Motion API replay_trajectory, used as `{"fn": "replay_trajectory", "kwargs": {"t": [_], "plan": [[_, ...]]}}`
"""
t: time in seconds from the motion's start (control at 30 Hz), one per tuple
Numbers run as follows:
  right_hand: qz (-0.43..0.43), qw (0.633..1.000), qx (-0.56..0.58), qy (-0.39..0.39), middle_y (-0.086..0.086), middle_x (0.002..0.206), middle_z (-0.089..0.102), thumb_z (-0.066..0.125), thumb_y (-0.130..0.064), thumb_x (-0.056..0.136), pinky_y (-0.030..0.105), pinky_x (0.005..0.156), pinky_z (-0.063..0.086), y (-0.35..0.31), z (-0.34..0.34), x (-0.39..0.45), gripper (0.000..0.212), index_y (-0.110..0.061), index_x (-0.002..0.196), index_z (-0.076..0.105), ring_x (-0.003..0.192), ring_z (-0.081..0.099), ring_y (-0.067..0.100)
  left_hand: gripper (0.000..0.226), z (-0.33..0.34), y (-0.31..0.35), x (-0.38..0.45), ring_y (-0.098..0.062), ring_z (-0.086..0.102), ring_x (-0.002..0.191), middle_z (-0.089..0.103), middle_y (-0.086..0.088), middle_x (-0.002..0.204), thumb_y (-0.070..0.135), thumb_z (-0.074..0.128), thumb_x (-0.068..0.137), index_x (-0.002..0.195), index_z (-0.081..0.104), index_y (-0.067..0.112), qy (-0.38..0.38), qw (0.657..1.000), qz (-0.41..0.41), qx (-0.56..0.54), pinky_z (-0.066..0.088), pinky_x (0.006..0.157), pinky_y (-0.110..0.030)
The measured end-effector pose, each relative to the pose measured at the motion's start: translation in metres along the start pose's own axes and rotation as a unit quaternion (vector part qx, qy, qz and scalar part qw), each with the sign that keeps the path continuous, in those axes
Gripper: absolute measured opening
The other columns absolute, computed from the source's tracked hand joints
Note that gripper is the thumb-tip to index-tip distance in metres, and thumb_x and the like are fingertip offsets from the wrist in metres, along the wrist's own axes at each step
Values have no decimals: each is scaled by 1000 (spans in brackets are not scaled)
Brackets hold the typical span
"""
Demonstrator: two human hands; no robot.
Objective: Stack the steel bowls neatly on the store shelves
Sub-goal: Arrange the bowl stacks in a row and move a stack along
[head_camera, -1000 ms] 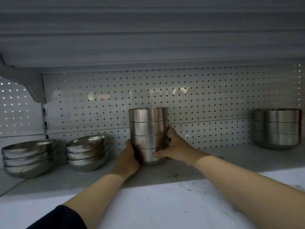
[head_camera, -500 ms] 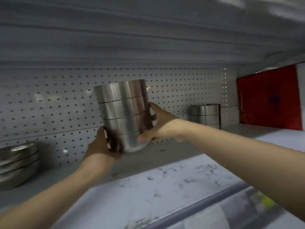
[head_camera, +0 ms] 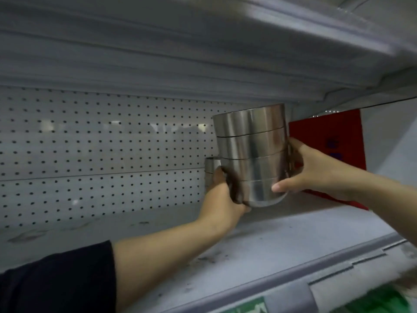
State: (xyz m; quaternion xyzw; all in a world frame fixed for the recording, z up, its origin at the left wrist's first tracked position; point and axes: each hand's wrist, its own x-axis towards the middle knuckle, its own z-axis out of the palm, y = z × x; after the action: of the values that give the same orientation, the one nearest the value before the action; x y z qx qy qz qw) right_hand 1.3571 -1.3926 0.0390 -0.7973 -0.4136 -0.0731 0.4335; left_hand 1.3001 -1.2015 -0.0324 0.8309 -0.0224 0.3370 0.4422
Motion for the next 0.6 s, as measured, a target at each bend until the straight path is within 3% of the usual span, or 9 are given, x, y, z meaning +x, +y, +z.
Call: {"fn": "replay_trajectory", "kwargs": {"t": [0.1,0.2,0.27,0.33,0.43,0.6], "plan": [[25,1000,10,-5,-10,109,64,90,-28,47,33,66,60,46,-34,8,86,-55,114,43,87,69,13,93,51,7,24,-20,47,126,47,1,138,14,81,67,139,22,19,-14,999,-18,46,43,96,-25],[42,999,26,3,-17,103,61,92,-21,51,32,63,60,89,-53,24,84,-69,92,36,83,69,12,101,87,7,51,-23,41,131,37,-4,146,10,78,70,146,11,19,-44,997,-60,28,41,98,-19],[59,997,47,0,-19,103,56,91,-17,54,30,63,60,114,-61,36,88,-72,88,31,90,66,13,108,104,5,68,-26,40,132,35,-9,148,11,78,70,149,4,18,-60,993,-83,54,39,106,-30],[70,996,63,-10,-17,107,56,90,-15,56,34,68,60,133,-64,46,89,-71,94,32,97,63,14,112,118,-1,83,-26,35,136,31,-7,151,10,79,69,149,1,17,-72,989,-107,74,35,108,-31],[81,994,77,-7,-19,109,53,88,-10,56,39,74,59,161,-66,65,96,-55,116,29,101,58,14,101,141,-14,105,-25,38,134,38,-8,146,7,77,71,147,11,13,-74,988,-102,90,36,106,-30],[117,988,95,-17,-23,102,49,86,-3,59,38,74,57,196,-62,93,98,-53,117,24,97,56,9,100,160,-32,127,-24,35,135,38,-7,145,3,75,71,148,13,11,-85,987,-105,90,32,109,-30]]}}
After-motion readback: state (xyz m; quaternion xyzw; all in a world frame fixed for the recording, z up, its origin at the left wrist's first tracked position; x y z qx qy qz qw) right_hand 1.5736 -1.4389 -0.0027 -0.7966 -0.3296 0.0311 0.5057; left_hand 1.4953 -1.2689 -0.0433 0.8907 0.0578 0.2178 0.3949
